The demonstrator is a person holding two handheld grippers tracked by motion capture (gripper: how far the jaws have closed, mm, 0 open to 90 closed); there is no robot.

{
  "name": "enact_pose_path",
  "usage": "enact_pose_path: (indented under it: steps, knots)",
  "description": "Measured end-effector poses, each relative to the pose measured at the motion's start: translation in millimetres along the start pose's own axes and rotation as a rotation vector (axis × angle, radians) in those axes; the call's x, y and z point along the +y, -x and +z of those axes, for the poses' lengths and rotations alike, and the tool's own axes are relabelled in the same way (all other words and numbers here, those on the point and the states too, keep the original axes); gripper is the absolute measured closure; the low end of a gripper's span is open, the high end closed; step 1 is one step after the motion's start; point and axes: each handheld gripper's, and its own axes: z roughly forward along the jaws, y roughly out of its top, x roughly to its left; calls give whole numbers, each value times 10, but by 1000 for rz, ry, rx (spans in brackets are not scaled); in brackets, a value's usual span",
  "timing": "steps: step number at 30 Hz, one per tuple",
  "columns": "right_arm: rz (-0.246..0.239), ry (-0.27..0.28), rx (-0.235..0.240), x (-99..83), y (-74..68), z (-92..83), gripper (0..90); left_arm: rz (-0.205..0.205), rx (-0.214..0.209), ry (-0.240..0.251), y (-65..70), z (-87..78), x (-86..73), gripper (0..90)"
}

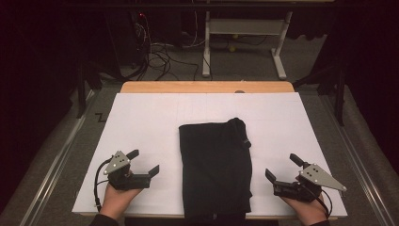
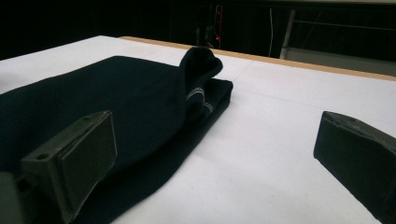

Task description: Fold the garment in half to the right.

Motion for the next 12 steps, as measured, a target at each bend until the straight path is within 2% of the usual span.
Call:
enact_pose_path:
  steps: [12]
  knots:
    - [4,-26,1,-45,33,25,0,-3,2,5,-22,-11,5,0]
